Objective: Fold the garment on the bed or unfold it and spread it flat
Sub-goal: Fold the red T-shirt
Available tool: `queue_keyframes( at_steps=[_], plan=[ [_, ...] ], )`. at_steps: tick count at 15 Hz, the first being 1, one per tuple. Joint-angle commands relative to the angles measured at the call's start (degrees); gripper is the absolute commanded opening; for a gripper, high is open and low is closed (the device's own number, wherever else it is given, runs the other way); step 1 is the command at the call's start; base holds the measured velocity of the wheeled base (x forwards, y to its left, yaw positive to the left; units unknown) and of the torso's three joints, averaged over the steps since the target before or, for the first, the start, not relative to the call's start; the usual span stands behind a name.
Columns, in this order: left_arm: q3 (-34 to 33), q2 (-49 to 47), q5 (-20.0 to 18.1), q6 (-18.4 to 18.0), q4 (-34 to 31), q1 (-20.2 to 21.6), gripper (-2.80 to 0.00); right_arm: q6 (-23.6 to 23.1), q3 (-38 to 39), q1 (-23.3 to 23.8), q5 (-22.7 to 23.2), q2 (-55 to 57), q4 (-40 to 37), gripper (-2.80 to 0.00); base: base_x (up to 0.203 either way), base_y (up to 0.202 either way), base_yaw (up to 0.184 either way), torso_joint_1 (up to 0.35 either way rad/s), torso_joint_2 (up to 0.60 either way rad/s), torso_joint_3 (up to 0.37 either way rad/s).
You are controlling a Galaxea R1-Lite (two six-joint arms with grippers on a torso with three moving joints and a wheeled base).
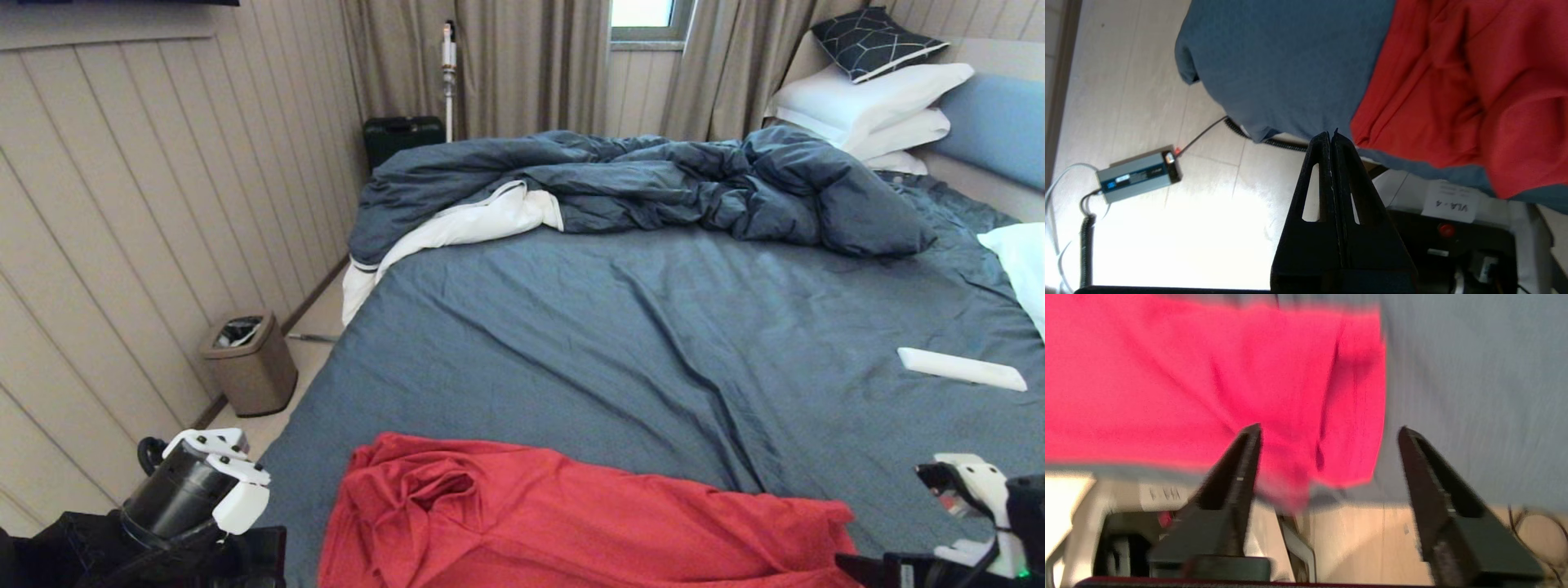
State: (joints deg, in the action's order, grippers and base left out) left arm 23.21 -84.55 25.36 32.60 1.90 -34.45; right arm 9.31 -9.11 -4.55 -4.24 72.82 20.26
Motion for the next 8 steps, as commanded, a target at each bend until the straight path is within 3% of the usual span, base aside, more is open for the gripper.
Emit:
queue_keyframes(
  at_steps=[1, 2, 3, 8],
  plan=[
    [0.55, 1.38, 0.21, 0.19, 0.11, 0.13, -2.80, 0.23, -2.45, -0.07, -0.04, -0.82, -0.10, 0.00, 0.000, 0.000, 0.000, 0.000, 0.00, 0.000],
    [0.85, 2.08, 0.22, 0.06, 0.12, 0.25, -2.80, 0.39, -3.82, -0.30, -0.06, -1.18, -0.38, 0.00, 0.000, 0.000, 0.000, 0.000, 0.00, 0.000],
    [0.96, 2.64, 0.30, -0.11, 0.05, 0.26, -2.80, 0.51, -4.61, -0.56, -0.06, -1.83, -0.98, -2.80, 0.000, 0.000, 0.000, 0.000, 0.00, 0.000],
    [4.71, 0.90, 0.40, -1.77, -1.32, -0.34, -2.80, 1.12, -6.13, -2.68, 0.22, 3.75, -1.96, -2.80, 0.000, 0.000, 0.000, 0.000, 0.00, 0.000]
  ],
)
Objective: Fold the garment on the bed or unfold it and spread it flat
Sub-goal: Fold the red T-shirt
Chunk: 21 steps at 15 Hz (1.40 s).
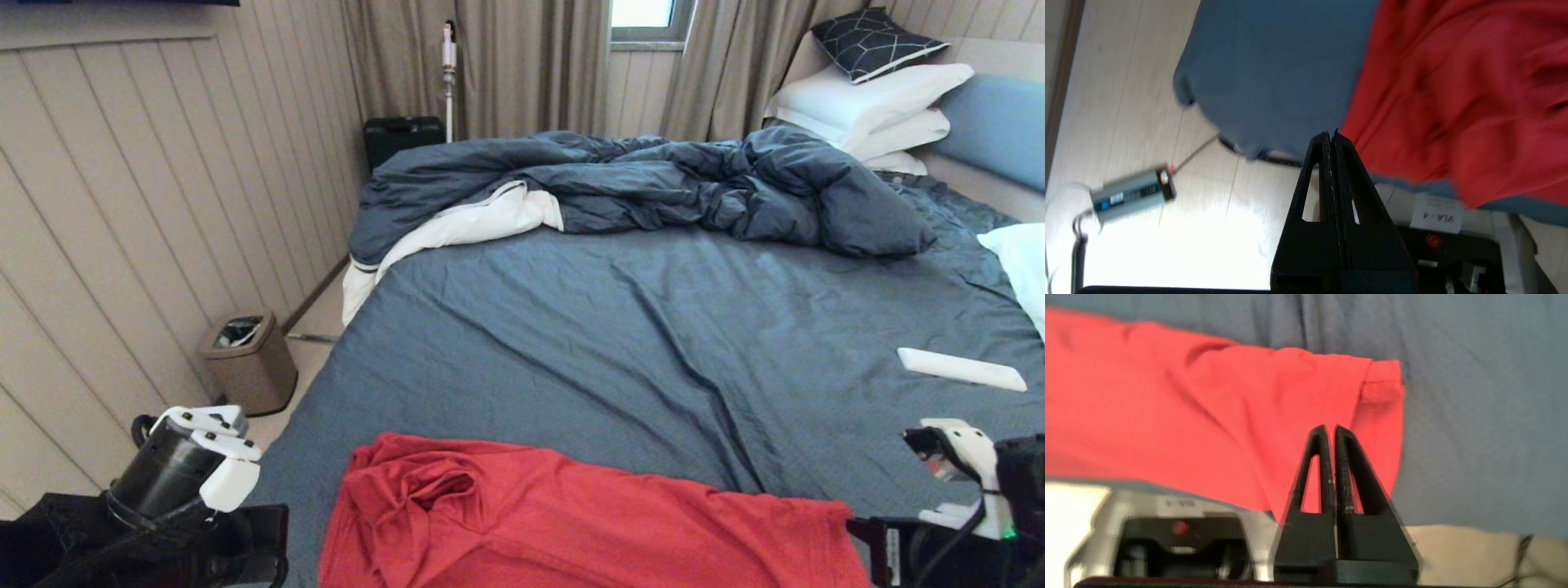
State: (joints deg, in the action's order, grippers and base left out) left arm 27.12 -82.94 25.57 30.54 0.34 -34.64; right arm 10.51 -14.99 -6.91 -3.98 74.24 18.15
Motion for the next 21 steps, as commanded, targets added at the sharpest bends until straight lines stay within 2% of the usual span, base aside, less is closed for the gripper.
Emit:
queue_keyframes(
  at_steps=[1, 5, 7, 10, 12, 16, 19, 21],
  plan=[
    [4.03, -2.18, 0.18, -0.69, -1.26, -0.52, -2.80, 1.04, -2.29, -0.69, -0.01, 4.42, 0.09, -2.80, 0.000, 0.000, 0.000, 0.000, 0.00, 0.000],
    [19.26, -9.60, 0.11, -1.97, -10.90, -3.66, -2.80, 2.62, -9.93, -2.97, 0.06, 12.29, -0.04, -2.80, 0.000, 0.000, 0.000, 0.000, 0.00, 0.000],
    [27.53, -13.13, 0.15, -2.16, -16.84, -7.72, -2.80, 2.68, -11.99, -3.95, 0.47, 15.33, 0.03, -2.80, 0.000, 0.000, 0.000, 0.000, 0.00, 0.000],
    [41.07, -17.73, 0.17, -3.07, -25.66, -14.68, -2.80, 3.06, -11.27, -7.32, 4.46, 20.06, 0.10, -2.80, 0.000, 0.000, 0.000, 0.000, 0.00, 0.000],
    [45.63, -23.15, 0.24, -4.40, -29.11, -17.88, -2.80, 3.25, -10.99, -9.38, 4.73, 21.92, 0.25, -2.80, 0.000, 0.000, 0.000, 0.000, 0.00, 0.000],
    [50.17, -30.68, 0.16, -6.73, -29.49, -19.25, -2.80, 3.74, -10.96, -11.94, 4.78, 23.05, 0.33, -2.80, 0.000, 0.000, 0.000, 0.000, 0.00, 0.000],
    [51.13, -36.71, -0.33, -9.66, -22.90, -17.86, -2.80, 3.98, -11.19, -12.60, 4.77, 24.65, 0.50, -2.80, 0.000, 0.000, 0.000, 0.000, 0.00, 0.000],
    [51.18, -38.90, -0.42, -10.26, -20.98, -15.75, -2.80, 3.91, -11.37, -12.53, 4.79, 24.91, 0.57, -2.80, 0.000, 0.000, 0.000, 0.000, 0.00, 0.000]
  ],
)
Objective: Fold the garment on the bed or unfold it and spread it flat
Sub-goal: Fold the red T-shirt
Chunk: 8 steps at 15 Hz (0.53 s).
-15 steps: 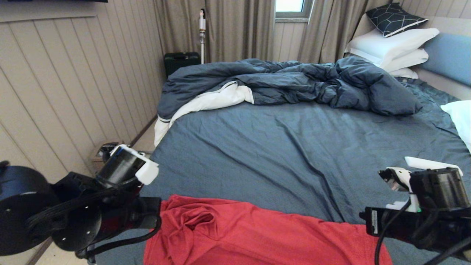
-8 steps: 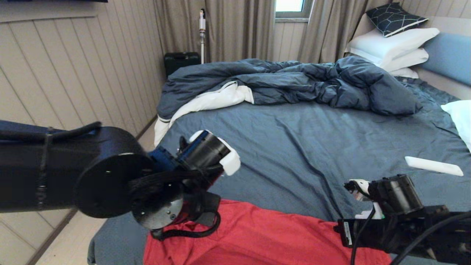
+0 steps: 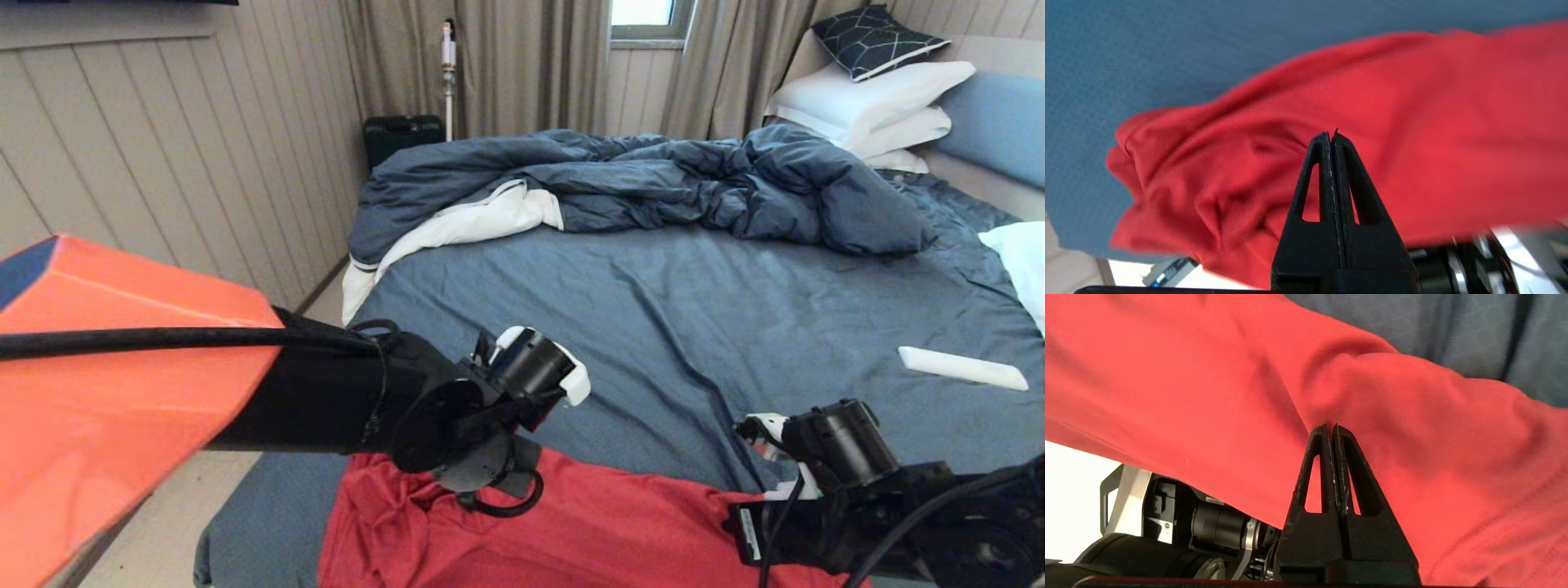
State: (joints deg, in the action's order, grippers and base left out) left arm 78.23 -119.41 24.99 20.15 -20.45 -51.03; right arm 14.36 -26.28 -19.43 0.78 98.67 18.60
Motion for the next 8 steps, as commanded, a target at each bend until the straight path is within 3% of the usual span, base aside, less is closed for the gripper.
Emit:
queue_keyframes(
  at_steps=[1, 8],
  plan=[
    [0.06, -3.06, 0.07, 0.17, 0.62, 1.79, -2.80, 0.05, -0.17, 0.01, 0.01, 1.05, 0.12, -2.80, 0.000, 0.000, 0.000, 0.000, 0.00, 0.000],
    [-3.65, -3.41, -0.05, 0.56, 1.49, 5.20, -2.80, 0.05, -0.88, -0.06, 0.01, 3.49, 0.56, -2.80, 0.000, 0.000, 0.000, 0.000, 0.00, 0.000]
  ],
)
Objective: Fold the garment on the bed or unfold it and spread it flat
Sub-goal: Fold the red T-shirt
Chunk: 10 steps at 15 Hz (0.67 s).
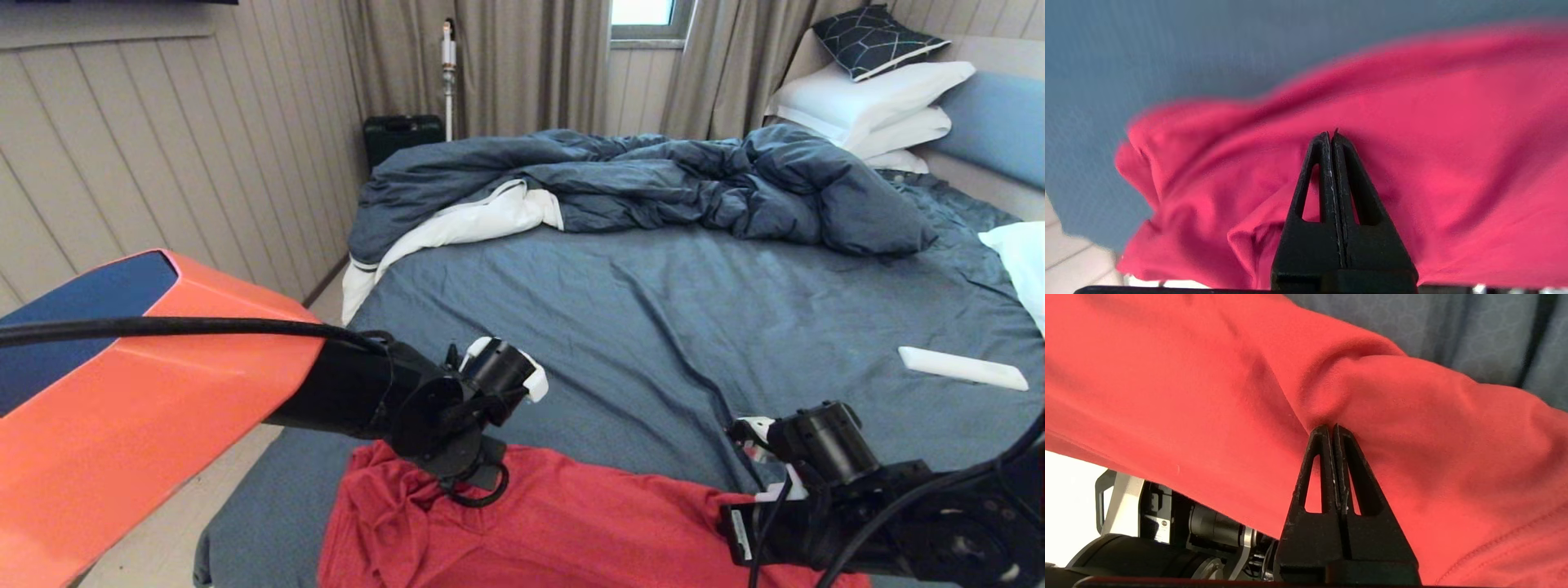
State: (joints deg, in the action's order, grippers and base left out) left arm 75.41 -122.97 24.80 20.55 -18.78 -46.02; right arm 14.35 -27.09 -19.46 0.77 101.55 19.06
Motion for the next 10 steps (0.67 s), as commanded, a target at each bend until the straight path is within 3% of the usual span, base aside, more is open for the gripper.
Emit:
queue_keyframes(
  at_steps=[1, 10],
  plan=[
    [-3.27, 0.80, 0.11, 0.23, 0.45, 0.16, -2.80, 0.07, -0.07, 0.04, 0.02, 0.76, 0.27, -2.80, 0.000, 0.000, 0.000, 0.000, 0.00, 0.000],
    [-19.43, 13.26, -0.60, 0.27, 3.87, -2.03, -2.80, -0.02, -0.45, 0.12, -0.06, 2.11, 0.71, -2.80, 0.000, 0.000, 0.000, 0.000, 0.00, 0.000]
  ],
)
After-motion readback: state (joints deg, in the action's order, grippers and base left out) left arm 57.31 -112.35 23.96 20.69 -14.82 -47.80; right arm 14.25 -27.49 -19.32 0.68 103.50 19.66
